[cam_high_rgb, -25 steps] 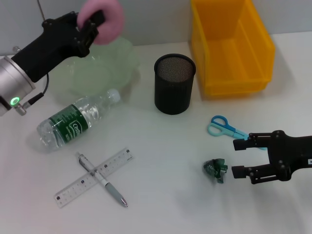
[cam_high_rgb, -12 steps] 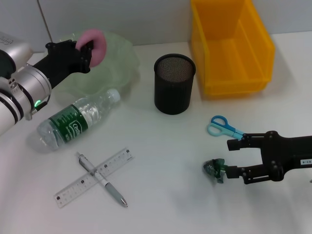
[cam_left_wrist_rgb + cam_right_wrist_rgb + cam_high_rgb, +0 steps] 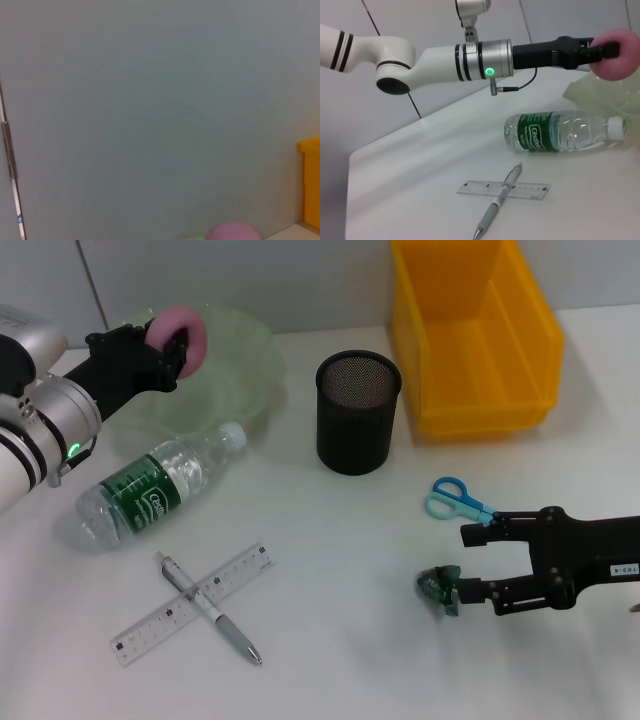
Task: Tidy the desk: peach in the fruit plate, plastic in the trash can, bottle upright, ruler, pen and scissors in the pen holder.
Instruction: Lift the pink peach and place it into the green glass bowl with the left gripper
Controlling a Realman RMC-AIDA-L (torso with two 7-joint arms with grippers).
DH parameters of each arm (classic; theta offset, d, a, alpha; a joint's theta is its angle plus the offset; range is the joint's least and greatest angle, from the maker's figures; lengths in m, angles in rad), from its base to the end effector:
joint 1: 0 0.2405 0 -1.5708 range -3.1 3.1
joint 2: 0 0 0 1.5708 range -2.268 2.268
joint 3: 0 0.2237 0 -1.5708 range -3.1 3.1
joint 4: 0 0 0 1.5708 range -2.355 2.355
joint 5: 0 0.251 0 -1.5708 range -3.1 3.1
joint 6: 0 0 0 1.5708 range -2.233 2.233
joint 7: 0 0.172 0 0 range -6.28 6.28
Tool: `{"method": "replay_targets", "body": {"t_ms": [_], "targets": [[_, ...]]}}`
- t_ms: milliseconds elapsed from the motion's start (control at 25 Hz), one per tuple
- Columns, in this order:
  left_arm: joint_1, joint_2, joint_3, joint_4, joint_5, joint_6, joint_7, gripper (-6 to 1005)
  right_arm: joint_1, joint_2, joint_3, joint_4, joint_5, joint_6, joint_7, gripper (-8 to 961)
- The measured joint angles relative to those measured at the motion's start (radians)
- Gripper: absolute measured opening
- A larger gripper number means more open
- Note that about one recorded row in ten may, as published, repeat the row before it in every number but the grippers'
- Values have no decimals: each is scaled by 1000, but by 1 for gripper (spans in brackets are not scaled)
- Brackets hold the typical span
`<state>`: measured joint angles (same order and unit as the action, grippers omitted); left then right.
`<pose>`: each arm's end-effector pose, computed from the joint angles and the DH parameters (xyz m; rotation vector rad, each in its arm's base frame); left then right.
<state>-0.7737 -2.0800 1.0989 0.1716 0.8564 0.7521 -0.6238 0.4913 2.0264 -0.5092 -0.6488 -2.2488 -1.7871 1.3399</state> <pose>-0.2425 0.4678 -0.0564 -2.0665 -0.5293 -0.5590 0.2889 0.3092 0.0173 -2.8664 0.6898 0.6298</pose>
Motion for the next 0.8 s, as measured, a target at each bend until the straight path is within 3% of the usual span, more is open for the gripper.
{"method": "replay_targets", "body": {"t_ms": [520, 800], "targets": [[-1, 0, 3, 7, -2, 2, -13, 728, 6, 6, -3, 0, 0, 8, -1, 722], [-8, 0, 4, 12, -2, 10, -28, 778, 3, 7, -13, 0, 0, 8, 0, 718]]}}
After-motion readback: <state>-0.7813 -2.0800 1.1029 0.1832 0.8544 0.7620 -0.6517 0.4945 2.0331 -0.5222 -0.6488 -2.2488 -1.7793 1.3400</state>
